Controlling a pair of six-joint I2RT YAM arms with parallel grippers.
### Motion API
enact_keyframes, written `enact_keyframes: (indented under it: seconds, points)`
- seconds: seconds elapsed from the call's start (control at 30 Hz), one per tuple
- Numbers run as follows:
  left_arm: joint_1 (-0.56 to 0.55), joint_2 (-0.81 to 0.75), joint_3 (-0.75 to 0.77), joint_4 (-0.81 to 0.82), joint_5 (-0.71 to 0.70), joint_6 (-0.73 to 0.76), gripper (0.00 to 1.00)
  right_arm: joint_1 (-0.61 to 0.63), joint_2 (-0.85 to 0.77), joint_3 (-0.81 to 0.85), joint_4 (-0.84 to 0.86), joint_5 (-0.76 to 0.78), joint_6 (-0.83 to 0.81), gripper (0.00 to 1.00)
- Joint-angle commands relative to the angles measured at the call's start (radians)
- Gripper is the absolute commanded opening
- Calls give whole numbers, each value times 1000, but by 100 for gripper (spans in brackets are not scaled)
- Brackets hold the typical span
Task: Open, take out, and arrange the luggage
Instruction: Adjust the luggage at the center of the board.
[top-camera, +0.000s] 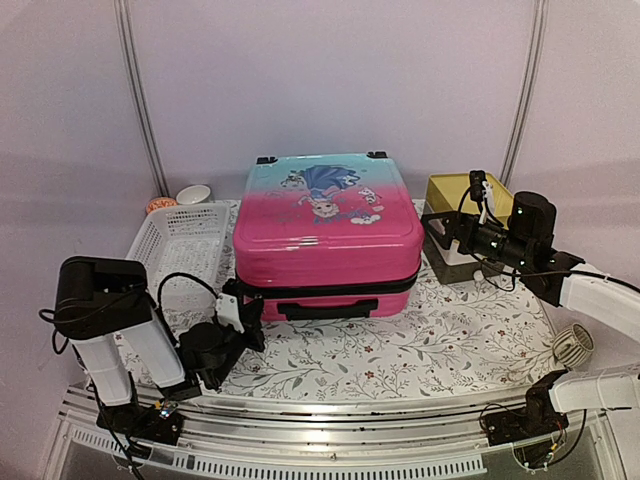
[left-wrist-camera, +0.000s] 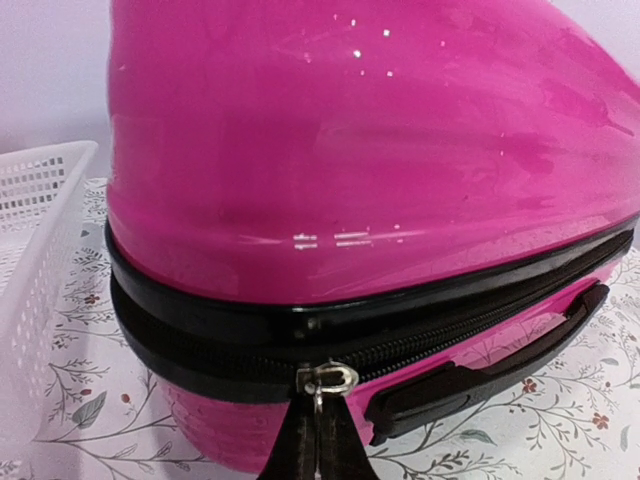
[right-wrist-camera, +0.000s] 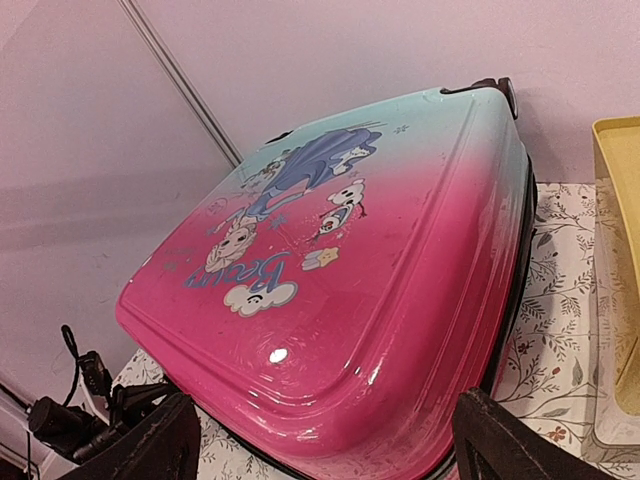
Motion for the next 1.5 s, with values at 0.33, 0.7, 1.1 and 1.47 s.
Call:
enact_keyframes:
  seconds: [0.33,0.7,1.1,1.47]
  points:
    - [36,-132,-30,-128,-10,-68,0,8,48,187,-147,-31,-180,88]
    - [50,-123,-39,-122,36,-98,0,203,321,478,-326,117,-359,92]
    - [81,-182,-97,-157,54,-157,0,188,500,510,-419,250,-303,93]
    - [198,-412,-90,-526,138,-207,0,157,516,498,-441,228,-290,93]
